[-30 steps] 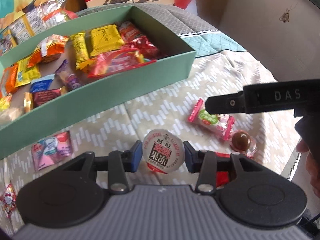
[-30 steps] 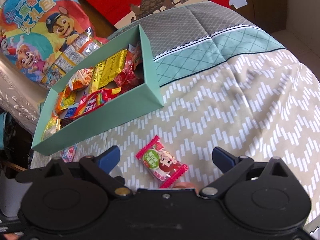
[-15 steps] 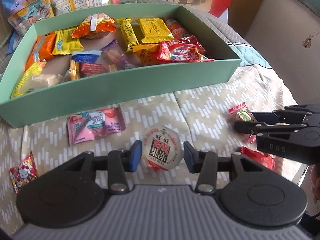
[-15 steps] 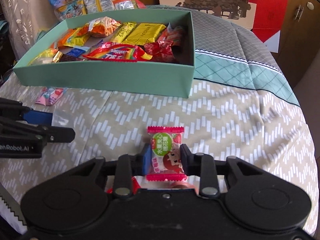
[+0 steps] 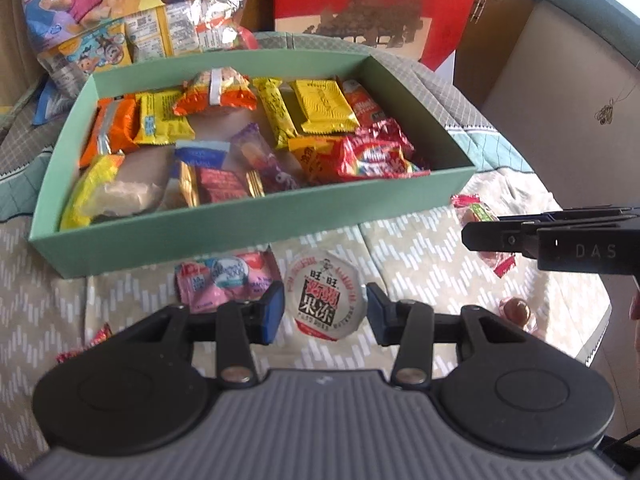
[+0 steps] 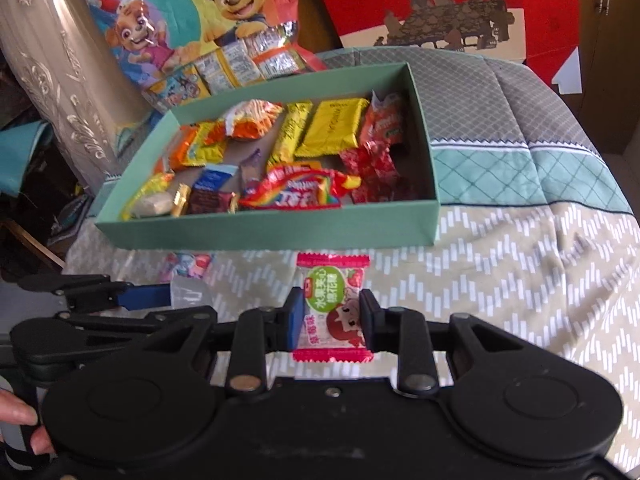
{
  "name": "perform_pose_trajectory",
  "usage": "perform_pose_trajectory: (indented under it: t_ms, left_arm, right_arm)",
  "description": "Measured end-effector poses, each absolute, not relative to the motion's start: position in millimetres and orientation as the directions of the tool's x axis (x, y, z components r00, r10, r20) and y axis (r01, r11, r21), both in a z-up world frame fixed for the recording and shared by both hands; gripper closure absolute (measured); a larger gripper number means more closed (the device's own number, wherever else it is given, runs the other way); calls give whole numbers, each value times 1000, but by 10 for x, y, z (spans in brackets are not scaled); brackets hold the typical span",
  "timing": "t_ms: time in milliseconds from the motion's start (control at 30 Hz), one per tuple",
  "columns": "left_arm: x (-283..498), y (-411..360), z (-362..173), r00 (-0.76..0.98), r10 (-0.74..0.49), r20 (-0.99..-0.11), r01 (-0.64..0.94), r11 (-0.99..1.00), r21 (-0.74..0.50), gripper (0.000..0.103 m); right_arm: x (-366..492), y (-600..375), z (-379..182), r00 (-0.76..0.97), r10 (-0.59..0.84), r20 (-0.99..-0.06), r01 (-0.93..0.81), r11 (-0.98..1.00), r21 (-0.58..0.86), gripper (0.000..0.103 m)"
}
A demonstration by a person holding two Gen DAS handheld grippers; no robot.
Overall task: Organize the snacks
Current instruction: 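Carry both candies into the green box and open both tools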
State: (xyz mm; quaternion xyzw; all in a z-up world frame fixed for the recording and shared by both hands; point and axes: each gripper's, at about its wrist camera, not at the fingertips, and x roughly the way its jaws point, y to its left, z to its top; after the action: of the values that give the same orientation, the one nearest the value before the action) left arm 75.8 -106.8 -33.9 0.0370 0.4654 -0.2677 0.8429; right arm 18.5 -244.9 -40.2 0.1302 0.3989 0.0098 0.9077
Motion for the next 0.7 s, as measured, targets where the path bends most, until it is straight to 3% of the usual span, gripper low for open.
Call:
perform_pose_trajectory:
  t_ms: [367,700]
  left_arm:
    - [1441,-942,117,542,-382,-748,410,897,-161,60]
    - [1965,-1028,46,552,-340,-761,354,922,-155,60]
  right_arm:
    - [860,-2649,43,759,124,-639,98,949,300,75]
    - [1320,-2694,-99,749,110,-654,124,945,302,75]
